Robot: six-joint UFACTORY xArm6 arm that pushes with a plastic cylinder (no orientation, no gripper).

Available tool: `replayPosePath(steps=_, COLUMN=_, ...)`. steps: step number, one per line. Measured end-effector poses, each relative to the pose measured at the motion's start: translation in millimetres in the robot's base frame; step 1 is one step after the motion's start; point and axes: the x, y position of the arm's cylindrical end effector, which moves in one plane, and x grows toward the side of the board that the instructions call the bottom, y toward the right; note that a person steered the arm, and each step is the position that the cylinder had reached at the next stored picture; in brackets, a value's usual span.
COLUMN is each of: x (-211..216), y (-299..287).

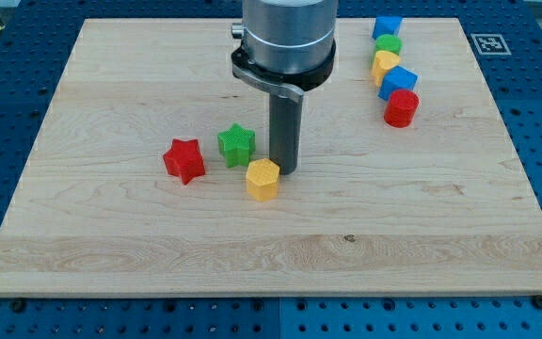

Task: Push the green star towards center of the board

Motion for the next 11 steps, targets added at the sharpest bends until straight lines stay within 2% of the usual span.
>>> replayPosePath(steps=3, x=0, y=-20)
replayPosePath(steps=6, x=-2, y=-91)
replayPosePath(steps=11, x=-53, y=-98)
